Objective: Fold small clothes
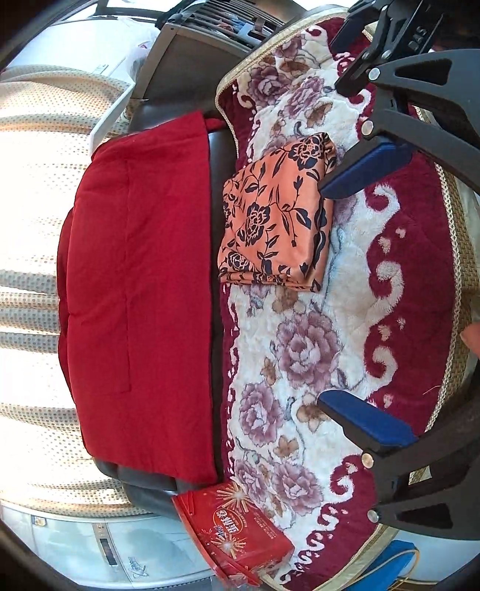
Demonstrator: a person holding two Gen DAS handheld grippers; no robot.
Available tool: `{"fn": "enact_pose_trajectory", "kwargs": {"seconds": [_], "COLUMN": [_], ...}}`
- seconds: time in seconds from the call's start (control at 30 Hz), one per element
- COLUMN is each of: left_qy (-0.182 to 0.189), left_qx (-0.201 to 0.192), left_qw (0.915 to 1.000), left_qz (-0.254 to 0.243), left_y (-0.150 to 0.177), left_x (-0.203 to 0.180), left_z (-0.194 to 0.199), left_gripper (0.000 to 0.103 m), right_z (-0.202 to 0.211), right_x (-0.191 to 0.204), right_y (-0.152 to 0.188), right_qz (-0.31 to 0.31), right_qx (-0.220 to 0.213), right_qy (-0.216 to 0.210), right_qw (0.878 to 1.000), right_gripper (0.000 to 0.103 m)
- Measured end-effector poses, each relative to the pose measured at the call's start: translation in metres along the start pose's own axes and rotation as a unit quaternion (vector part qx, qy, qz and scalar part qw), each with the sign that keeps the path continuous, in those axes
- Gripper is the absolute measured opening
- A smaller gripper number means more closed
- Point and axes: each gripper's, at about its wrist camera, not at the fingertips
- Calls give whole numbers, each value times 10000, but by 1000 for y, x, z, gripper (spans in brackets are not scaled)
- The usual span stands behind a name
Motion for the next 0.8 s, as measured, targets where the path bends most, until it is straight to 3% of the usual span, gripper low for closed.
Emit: {"fn": "enact_pose_trajectory", "kwargs": {"seconds": [0.3, 0.8], "left_qy": [156, 148], "left_qx": [125, 170], "left_qw": [9997, 9993], "left_qz": [138, -305], "left_y": [-11, -27], "left_x": [1, -20], "left_z": [-11, -53], "left_gripper": [103, 103], "right_z": [-13, -47], "right_x": [15, 16], "right_y": [-9, -24], "right_qz": [382, 472], "right_qx": [61, 216], "right_qy": [80, 32], "right_qw": [9992, 9986], "right_gripper": [102, 102]}}
Point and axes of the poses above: each gripper's, at about its wrist camera, not at the fingertips, and z roughly against the way its jaws point, x to its left, y to its underside, and after that the axes turned 9 degrees about y, right-handed
